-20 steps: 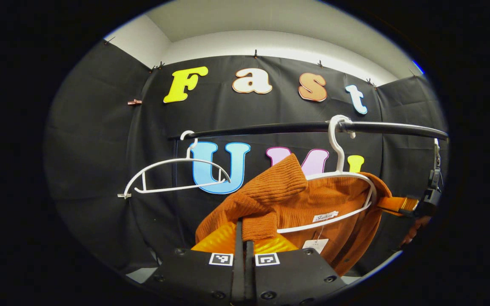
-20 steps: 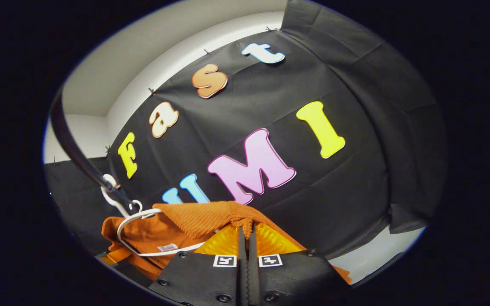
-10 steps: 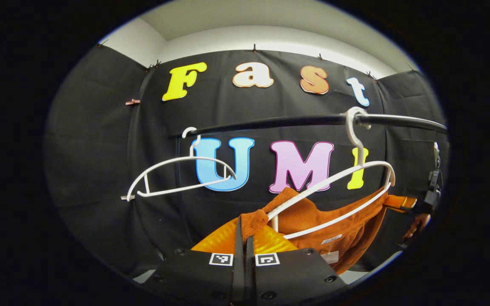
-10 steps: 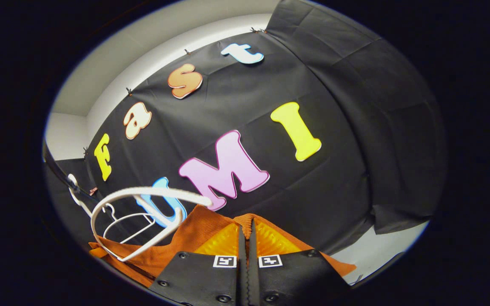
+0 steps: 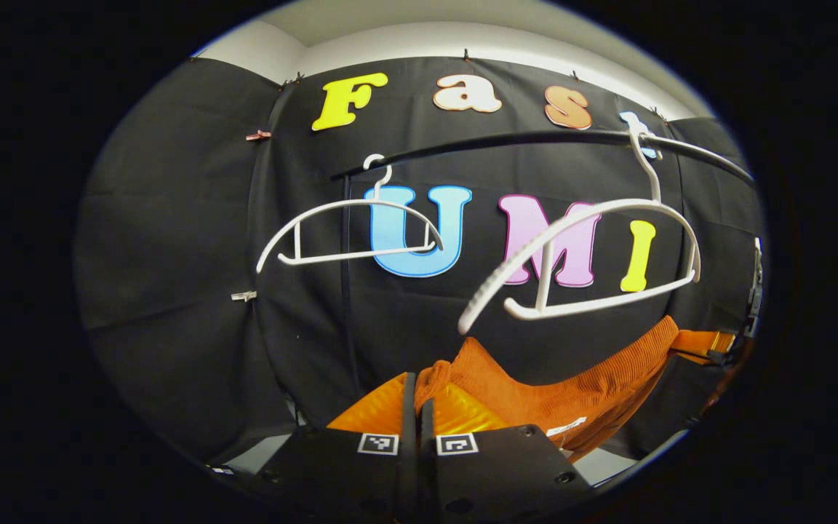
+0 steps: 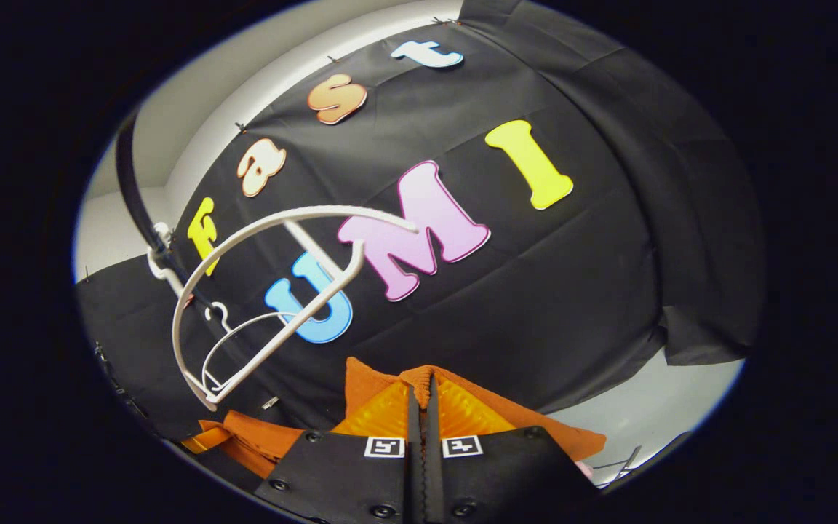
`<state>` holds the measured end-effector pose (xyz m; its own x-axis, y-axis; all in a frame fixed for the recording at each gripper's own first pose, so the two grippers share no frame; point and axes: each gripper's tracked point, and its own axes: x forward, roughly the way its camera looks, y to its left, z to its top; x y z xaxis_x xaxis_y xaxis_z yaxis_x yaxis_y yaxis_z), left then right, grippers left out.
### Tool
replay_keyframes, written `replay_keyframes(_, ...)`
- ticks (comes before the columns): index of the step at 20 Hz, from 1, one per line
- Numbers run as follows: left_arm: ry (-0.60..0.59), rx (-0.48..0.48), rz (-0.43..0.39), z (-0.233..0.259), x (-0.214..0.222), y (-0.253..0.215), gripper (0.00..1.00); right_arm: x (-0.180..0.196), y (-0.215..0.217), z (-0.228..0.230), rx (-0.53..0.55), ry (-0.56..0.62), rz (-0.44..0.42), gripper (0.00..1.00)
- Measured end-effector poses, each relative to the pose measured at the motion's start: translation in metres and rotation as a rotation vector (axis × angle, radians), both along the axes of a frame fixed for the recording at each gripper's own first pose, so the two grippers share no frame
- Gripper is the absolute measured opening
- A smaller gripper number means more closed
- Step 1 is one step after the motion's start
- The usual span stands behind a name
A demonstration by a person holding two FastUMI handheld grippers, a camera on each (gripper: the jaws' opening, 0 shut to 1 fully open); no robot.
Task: Grasp the clothes on the hanger with both hands and then place them into the laundry hamper below.
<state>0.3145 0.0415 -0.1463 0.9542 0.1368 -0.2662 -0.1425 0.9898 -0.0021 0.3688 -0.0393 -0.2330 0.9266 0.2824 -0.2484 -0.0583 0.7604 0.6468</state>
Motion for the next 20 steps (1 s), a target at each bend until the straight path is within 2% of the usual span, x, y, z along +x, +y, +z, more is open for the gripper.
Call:
replay_keyframes(4,0.020,-0.016,-0.058,-0.009,-0.008,-0.025,0.05,-0.028,0.036,0.007,0.003,-0.004,0.075,0.04)
replay_keyframes(8,-0.003,-0.036,-0.141,0.006,-0.015,-0.061,0.05,-0.051,0.070,0.033,0.032,-0.034,0.145,0.04)
replay_keyframes(12,-0.029,-0.102,-0.229,0.021,-0.016,-0.101,0.05,-0.067,0.102,0.050,0.013,-0.088,0.237,0.04)
replay_keyframes(15,0.008,-0.110,-0.272,0.002,-0.014,-0.120,0.05,-0.074,0.107,0.033,-0.028,-0.066,0.263,0.05)
replay_keyframes(20,0.133,-0.098,-0.329,-0.076,-0.013,-0.138,0.05,-0.081,0.106,-0.048,-0.176,0.059,0.307,0.04)
